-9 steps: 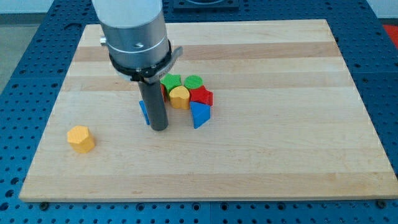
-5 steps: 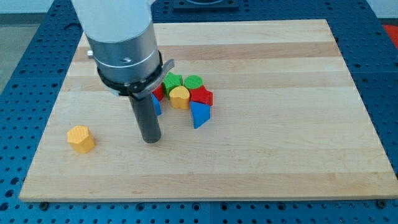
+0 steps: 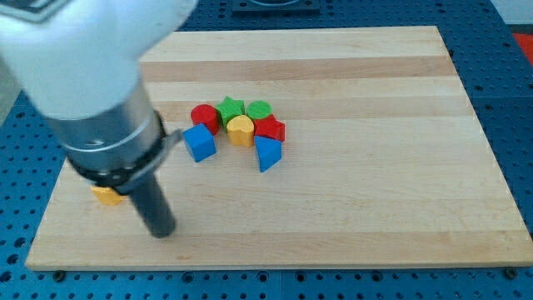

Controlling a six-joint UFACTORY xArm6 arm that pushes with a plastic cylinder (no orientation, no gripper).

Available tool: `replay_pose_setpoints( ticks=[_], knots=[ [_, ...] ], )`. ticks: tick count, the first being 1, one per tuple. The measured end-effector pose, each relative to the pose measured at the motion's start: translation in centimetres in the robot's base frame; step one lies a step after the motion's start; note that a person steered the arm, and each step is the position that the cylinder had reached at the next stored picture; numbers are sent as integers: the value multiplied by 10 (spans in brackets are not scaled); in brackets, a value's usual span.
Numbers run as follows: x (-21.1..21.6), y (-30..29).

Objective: Move yellow hexagon towards yellow heart

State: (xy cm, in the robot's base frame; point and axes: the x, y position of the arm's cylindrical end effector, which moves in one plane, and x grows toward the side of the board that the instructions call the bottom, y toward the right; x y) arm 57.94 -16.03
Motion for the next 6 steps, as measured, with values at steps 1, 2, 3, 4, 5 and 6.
replay_pose_setpoints(
  ticks=[1, 2, 3, 4, 5, 6],
  knots=[
    [-24, -44],
    [-54, -80],
    [-88, -103],
    [-94, -106],
    [-76, -106],
    [-75, -113]
  ],
)
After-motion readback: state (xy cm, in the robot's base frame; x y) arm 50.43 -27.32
